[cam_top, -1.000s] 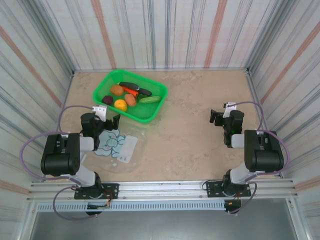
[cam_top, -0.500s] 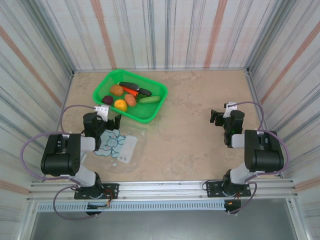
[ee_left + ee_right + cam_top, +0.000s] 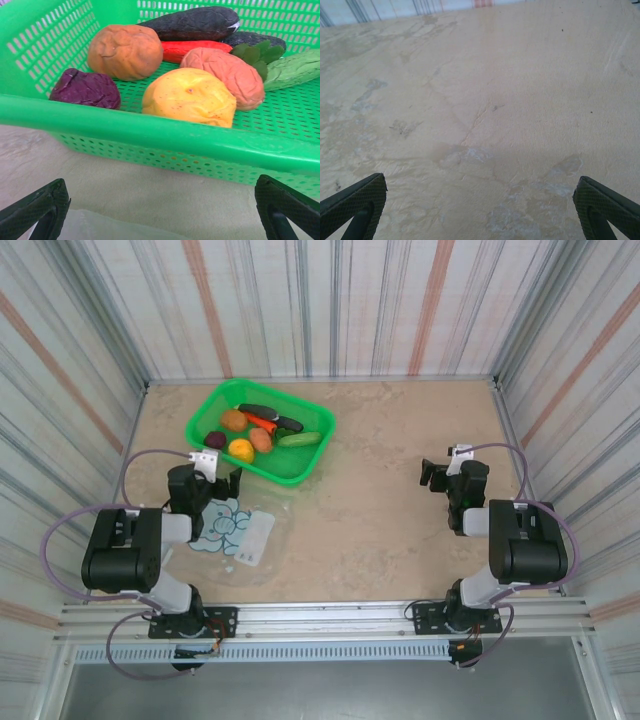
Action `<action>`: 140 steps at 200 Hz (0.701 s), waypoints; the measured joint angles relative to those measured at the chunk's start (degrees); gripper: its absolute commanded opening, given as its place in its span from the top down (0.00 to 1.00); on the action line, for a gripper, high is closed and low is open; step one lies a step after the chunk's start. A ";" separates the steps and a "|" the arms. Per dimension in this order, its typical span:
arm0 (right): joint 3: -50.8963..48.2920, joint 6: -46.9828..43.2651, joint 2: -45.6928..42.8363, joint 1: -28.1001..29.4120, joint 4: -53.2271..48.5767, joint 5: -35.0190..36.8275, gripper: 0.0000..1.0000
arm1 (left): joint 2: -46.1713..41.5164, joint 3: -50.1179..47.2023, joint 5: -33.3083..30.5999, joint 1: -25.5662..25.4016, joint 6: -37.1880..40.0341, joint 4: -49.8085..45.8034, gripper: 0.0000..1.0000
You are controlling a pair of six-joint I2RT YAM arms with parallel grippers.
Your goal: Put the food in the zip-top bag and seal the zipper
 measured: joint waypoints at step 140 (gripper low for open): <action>4.81 0.20 -21.46 6.43 -24.20 -0.11 0.01 | -19.61 1.29 -3.63 -1.90 -2.01 -21.44 0.01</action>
